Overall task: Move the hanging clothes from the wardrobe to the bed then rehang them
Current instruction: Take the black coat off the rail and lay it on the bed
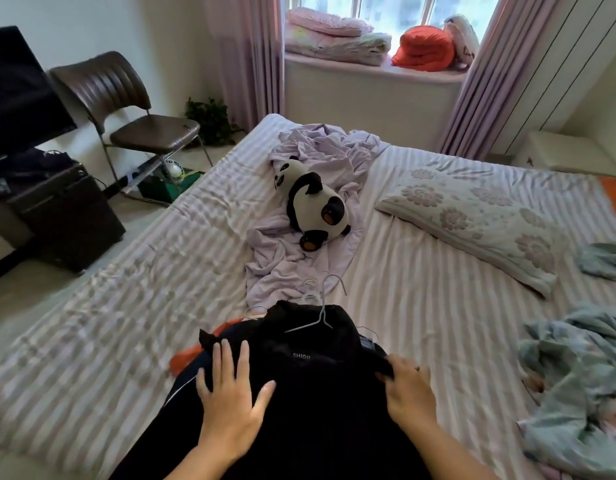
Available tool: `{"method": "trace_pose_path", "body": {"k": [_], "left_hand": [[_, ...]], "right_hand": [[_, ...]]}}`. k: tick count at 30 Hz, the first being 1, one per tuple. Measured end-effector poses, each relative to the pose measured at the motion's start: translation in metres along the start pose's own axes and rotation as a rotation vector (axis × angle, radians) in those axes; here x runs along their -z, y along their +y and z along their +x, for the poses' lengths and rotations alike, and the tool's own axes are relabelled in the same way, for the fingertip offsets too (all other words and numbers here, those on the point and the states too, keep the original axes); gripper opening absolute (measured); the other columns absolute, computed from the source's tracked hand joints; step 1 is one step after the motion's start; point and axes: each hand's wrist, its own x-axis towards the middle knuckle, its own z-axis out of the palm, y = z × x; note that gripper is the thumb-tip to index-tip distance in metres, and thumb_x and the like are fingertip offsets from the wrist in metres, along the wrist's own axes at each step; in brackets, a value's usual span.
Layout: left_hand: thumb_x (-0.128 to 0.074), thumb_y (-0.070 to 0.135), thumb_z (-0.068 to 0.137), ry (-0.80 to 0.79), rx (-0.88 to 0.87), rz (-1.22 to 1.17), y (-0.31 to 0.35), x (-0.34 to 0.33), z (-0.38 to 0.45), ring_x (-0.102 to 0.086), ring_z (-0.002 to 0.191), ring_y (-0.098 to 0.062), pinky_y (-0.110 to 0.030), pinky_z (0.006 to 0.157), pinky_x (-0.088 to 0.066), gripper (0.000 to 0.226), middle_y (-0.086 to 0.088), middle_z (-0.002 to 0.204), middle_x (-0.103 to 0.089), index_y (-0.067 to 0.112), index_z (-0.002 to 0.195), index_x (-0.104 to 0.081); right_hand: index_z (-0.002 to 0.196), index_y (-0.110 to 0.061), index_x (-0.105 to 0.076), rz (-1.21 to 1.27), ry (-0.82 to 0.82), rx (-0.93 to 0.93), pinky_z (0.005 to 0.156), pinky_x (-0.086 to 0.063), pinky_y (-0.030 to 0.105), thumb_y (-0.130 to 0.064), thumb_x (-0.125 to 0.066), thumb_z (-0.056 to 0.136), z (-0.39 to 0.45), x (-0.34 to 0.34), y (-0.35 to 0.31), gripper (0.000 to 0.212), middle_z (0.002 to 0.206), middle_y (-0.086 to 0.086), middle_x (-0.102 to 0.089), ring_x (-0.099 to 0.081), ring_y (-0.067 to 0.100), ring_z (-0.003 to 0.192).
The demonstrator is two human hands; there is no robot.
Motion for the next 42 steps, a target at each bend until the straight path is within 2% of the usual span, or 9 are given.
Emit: {"method": "trace_pose_path", "body": {"k": [3,7,11,14,17,21,26,37,42], "left_hand": [[-0.036,0.088,0.066,-0.069,0.078,0.159,-0.020,-0.030,-0.018,0.036,0.140,-0.034,-0.062,0.110,0.009,0.116,-0.016,0.154,0.034,0.035,0.148,0.027],[-0.040,0.095,0.059,-0.208,0.251,0.210,-0.031,-0.049,-0.017,0.032,0.140,-0.042,-0.069,0.111,-0.003,0.124,-0.015,0.143,0.049,0.041,0.140,0.037],[-0.042,0.094,0.060,-0.353,0.225,0.188,-0.033,-0.060,0.002,0.031,0.139,-0.045,-0.072,0.108,-0.001,0.122,-0.014,0.143,0.049,0.044,0.137,0.039],[-0.045,0.092,0.062,-0.433,0.214,0.187,-0.038,-0.071,0.010,0.032,0.138,-0.046,-0.074,0.107,-0.001,0.123,-0.015,0.146,0.046,0.041,0.139,0.037],[-0.045,0.091,0.063,-0.457,0.222,0.242,-0.043,-0.086,0.017,0.031,0.138,-0.047,-0.075,0.106,-0.003,0.125,-0.014,0.142,0.049,0.031,0.139,0.034],[-0.037,0.095,0.061,-0.467,0.234,0.295,-0.049,-0.112,0.032,0.030,0.137,-0.051,-0.079,0.102,-0.003,0.124,-0.022,0.149,0.039,0.027,0.152,0.014],[-0.024,0.096,0.050,-0.369,0.166,0.314,-0.076,-0.156,0.040,-0.006,0.138,-0.061,-0.086,0.077,-0.018,0.119,-0.039,0.129,-0.050,0.008,0.117,-0.069],[-0.035,0.090,0.059,-0.332,0.169,0.360,-0.072,-0.155,0.024,-0.027,0.130,-0.062,-0.082,0.086,-0.021,0.110,-0.038,0.140,-0.039,0.008,0.127,-0.061],[-0.022,0.086,0.075,-0.184,0.068,0.318,-0.063,-0.126,-0.018,0.019,0.145,-0.035,-0.055,0.117,0.003,0.096,-0.015,0.157,0.018,0.039,0.152,0.009]], "right_hand": [[0.146,-0.025,-0.025,-0.223,0.114,-0.134,0.109,-0.032,0.056,-0.052,-0.048,0.095,0.003,-0.017,-0.009,0.061,0.155,0.001,-0.024,-0.021,0.033,0.141],[0.155,-0.030,0.009,-0.268,0.110,-0.139,0.111,-0.019,0.068,-0.083,-0.031,0.079,-0.038,-0.040,-0.020,0.102,0.162,0.012,0.013,0.004,0.040,0.148],[0.146,-0.033,-0.036,-0.224,-0.029,-0.038,0.089,-0.025,0.079,-0.107,-0.033,0.035,-0.070,-0.075,-0.015,0.134,0.156,0.020,-0.030,-0.031,0.057,0.131],[0.148,-0.043,-0.026,-0.214,-0.225,-0.011,0.087,-0.029,0.081,-0.110,-0.032,0.029,-0.061,-0.091,-0.006,0.137,0.159,0.017,-0.025,-0.029,0.061,0.129],[0.130,-0.056,0.042,-0.274,-0.404,-0.088,0.109,-0.018,0.072,-0.106,-0.041,0.031,-0.032,-0.094,-0.001,0.138,0.152,0.005,0.042,0.011,0.052,0.143],[0.122,-0.056,0.049,-0.288,-0.511,-0.094,0.112,-0.012,0.071,-0.102,-0.046,0.027,-0.004,-0.111,0.009,0.141,0.131,0.000,0.061,0.025,0.051,0.140],[0.122,-0.053,0.051,-0.309,-0.447,-0.053,0.111,-0.007,0.071,-0.104,-0.041,0.033,0.005,-0.143,0.024,0.138,0.129,0.006,0.065,0.028,0.053,0.137],[0.138,-0.049,0.037,-0.320,-0.326,0.008,0.110,-0.010,0.073,-0.093,-0.052,0.055,-0.007,-0.155,0.034,0.130,0.147,0.010,0.047,0.022,0.054,0.140],[0.142,-0.047,0.034,-0.374,-0.318,0.020,0.110,-0.012,0.071,-0.091,-0.049,0.061,-0.018,-0.144,0.033,0.124,0.153,0.011,0.037,0.014,0.053,0.142]]}}
